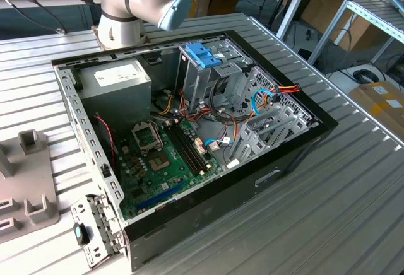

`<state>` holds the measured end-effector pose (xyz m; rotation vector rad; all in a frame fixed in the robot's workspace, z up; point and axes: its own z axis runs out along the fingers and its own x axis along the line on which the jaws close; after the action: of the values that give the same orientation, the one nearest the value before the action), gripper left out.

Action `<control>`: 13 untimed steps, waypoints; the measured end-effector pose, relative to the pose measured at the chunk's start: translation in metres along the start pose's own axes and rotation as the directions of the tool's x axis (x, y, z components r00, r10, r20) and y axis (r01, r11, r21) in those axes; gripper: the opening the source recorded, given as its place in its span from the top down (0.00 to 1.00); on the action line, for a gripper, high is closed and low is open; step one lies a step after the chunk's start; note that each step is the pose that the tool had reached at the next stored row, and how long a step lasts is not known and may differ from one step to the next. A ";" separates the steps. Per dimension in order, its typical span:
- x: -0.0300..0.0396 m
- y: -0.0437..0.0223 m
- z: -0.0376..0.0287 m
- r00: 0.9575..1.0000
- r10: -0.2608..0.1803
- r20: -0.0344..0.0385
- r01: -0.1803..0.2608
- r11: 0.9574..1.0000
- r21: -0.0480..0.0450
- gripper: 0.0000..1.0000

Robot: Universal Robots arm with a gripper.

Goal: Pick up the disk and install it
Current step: 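Pick up the disk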

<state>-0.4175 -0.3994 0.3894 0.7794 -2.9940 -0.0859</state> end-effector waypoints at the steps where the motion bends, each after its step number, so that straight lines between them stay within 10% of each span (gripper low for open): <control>1: 0.0000 0.0000 0.0000 1.000 -0.003 0.000 0.003 1.000 0.000 0.89; 13: 0.0000 0.0000 0.0000 0.999 -0.040 -0.003 0.040 0.999 0.001 0.89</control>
<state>-0.4175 -0.3994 0.3894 0.8394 -2.9765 -0.0844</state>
